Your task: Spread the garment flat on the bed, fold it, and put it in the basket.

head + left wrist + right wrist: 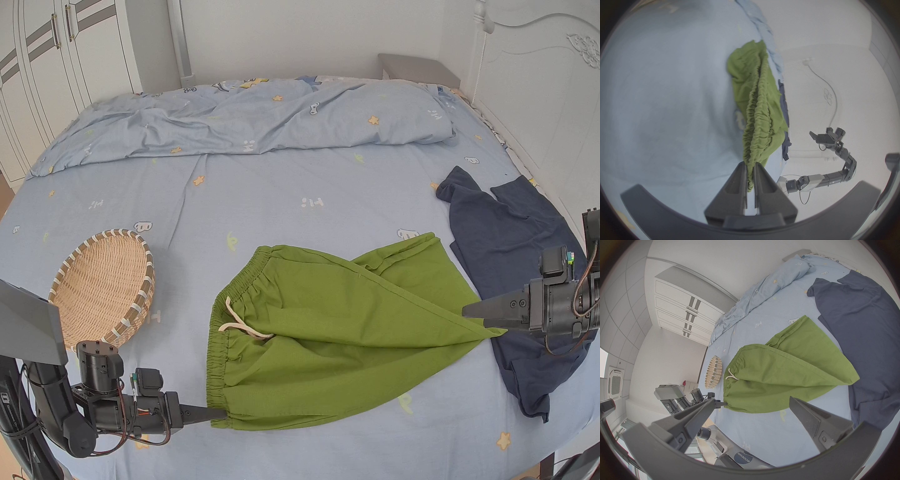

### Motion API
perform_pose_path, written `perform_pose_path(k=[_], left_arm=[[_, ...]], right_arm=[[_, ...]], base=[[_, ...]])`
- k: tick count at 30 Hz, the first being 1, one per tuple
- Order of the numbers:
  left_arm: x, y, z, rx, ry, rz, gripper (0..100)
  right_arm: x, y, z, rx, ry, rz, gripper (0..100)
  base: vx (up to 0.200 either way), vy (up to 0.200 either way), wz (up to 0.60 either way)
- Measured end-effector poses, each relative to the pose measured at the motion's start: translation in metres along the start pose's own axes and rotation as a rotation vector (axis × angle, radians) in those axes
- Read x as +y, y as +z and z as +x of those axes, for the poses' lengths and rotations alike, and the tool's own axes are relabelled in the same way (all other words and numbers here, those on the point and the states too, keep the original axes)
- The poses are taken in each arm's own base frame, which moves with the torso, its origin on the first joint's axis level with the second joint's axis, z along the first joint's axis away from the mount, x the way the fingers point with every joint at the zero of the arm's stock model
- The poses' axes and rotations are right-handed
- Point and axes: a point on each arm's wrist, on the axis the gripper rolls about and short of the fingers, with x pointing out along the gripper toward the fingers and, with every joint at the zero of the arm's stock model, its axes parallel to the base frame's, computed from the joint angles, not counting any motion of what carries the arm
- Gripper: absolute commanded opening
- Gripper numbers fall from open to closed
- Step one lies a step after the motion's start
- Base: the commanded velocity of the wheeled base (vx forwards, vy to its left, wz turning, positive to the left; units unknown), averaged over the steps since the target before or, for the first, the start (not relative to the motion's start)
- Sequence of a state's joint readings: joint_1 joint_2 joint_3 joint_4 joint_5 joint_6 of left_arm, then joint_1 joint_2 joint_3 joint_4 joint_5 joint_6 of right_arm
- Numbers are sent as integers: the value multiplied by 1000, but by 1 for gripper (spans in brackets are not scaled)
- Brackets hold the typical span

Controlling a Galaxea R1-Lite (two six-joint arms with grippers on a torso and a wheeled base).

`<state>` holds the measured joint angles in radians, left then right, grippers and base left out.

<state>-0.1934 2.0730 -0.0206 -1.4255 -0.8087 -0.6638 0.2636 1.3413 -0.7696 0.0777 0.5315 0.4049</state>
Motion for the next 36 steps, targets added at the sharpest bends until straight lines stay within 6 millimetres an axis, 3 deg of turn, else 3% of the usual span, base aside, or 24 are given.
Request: perform_pose_path(k=[8,18,26,36], left_arm=[[6,-13,-32,35,130,-110,0],[11,-12,-75,-98,222,-21,0],[8,-9,-80,-128,222,3,0],[7,-10,-79,-125,216,17,0]], right_arm=[[1,-3,3,20,7,-2,100],[-13,-5,22,93,-31,17,100],[-48,-20,40,200,-102,-52,100],[-80,-43,34,252,-168,18,100]], base=[[0,0,0],[0,0,0],[0,0,0],[0,0,0]])
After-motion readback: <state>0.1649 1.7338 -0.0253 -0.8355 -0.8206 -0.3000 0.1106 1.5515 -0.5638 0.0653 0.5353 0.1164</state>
